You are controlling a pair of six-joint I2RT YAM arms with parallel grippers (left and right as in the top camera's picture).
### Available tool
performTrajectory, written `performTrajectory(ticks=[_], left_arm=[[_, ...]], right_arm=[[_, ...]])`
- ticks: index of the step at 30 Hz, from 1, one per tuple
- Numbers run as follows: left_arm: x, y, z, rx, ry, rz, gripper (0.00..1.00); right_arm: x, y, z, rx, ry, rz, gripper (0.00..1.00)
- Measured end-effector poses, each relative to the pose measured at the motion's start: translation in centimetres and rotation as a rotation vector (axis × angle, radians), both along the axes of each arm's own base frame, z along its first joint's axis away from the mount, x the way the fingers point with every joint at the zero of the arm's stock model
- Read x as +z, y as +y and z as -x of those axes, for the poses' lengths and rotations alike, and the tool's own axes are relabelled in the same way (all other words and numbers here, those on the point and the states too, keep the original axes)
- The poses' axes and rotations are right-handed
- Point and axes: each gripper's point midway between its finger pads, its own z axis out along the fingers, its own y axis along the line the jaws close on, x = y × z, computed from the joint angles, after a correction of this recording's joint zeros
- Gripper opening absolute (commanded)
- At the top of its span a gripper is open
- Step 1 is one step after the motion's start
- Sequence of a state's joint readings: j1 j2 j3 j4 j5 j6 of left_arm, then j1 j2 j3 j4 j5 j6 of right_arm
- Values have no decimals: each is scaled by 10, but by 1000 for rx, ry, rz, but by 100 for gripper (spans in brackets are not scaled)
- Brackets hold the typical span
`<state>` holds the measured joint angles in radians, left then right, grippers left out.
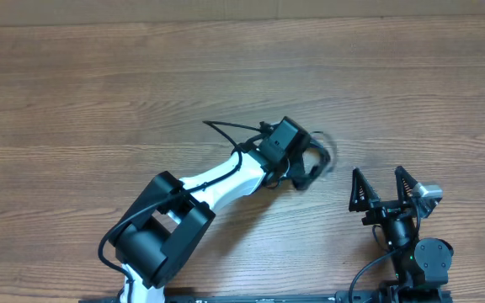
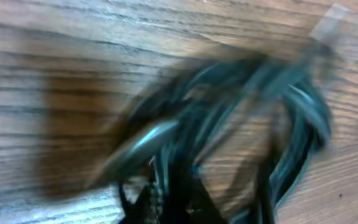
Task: Untangle cables
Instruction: 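Lower the left gripper onto the cable bundle and grasp it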
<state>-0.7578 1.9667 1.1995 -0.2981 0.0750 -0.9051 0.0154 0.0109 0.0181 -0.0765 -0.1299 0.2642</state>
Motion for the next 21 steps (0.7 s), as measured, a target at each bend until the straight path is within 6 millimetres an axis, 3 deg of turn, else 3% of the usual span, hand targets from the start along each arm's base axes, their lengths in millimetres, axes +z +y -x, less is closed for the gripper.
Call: performTrajectory(ticks=[8,10,17,21], left_arm=[[2,29,15,-102,29,-110,4],[11,37,19,-128,22,-136,4],[75,73,30,-107,-62,-207,4],[89,90,40,-103,-63,-253,4]], right_arm=[[0,0,0,0,0,0,100],[0,0,0,0,0,0,100],[0,0,0,0,-1,0,100],[0,0,0,0,0,0,100]])
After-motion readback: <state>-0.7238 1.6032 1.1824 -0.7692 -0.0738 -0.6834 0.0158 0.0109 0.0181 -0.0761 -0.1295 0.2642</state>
